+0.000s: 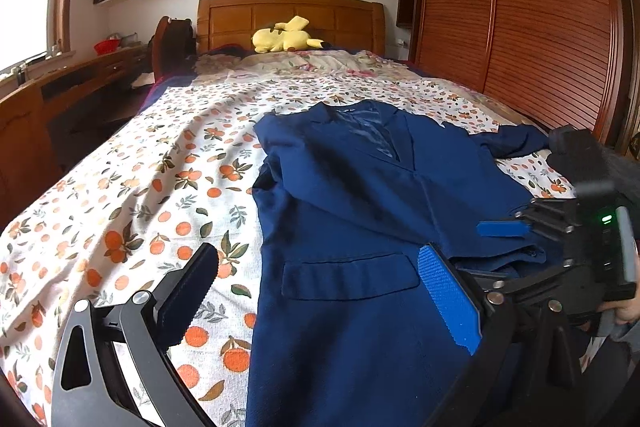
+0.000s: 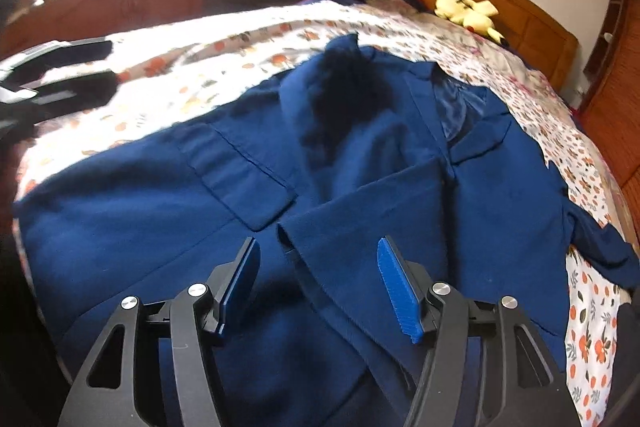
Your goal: Fold large clothes
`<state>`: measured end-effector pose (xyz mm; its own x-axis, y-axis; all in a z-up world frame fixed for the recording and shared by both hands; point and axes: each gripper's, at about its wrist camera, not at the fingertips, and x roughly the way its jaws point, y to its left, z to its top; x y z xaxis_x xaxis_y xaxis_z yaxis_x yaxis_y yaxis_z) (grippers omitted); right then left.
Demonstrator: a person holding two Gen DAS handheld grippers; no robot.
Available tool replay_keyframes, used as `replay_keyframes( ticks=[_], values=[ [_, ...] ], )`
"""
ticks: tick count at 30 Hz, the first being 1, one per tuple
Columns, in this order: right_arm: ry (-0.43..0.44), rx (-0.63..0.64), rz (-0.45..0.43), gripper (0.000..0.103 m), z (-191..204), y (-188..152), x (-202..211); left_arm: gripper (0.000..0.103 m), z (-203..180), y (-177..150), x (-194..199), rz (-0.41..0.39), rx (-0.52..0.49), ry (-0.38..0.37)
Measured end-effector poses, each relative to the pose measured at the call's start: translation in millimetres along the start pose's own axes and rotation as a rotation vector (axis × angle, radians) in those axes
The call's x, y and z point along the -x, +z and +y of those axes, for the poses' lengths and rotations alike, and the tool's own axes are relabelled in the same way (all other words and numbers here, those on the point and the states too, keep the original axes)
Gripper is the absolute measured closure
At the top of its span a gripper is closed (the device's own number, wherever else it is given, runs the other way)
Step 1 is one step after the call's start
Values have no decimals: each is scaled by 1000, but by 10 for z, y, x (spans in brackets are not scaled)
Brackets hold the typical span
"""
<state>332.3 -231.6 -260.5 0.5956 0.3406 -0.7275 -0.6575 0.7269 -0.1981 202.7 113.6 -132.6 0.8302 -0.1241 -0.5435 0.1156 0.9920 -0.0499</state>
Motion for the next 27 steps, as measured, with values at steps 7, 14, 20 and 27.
replay_keyframes(
  ticks=[7,14,20,27],
  values=[
    [15,-8,34,81,-32,-17,-100,3,-8,8,7,0,5,-17],
    [-2,-55,-112,99,-227,48,488,3,-77,-7,-14,8,-7,-34],
    [-63,-144,-253,99,-582,71,1167,3,-99,-7,-20,9,-6,-39],
    [-166,-225,-311,99,-1009,23,1516,3,-139,-14,-49,16,-14,-38]
  ],
)
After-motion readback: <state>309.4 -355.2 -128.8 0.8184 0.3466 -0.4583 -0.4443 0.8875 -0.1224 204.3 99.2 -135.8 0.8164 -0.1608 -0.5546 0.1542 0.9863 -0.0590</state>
